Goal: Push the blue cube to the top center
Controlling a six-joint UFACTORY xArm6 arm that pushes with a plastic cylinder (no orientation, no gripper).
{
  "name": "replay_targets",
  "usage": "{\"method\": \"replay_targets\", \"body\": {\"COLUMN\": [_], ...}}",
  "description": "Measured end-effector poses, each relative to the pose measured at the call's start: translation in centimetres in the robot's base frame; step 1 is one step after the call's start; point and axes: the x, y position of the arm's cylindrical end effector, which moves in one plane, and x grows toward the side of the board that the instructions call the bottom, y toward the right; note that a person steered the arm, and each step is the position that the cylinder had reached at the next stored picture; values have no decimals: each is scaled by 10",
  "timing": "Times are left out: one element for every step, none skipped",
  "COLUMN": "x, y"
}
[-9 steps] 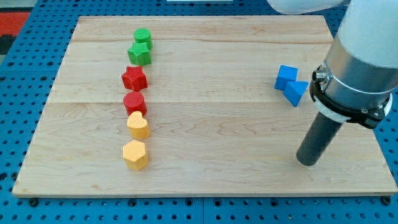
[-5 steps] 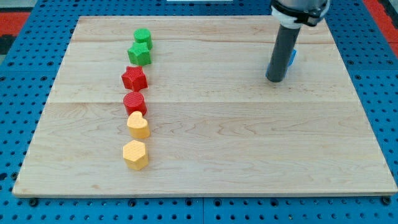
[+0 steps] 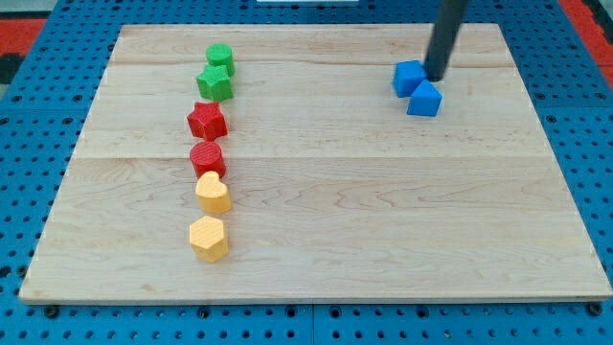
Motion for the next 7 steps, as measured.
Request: {"method": "replay_targets", "body": {"x": [20, 31, 2, -14, -31, -43, -44], "y": [-2, -11, -68, -119, -158, -170, -148]}}
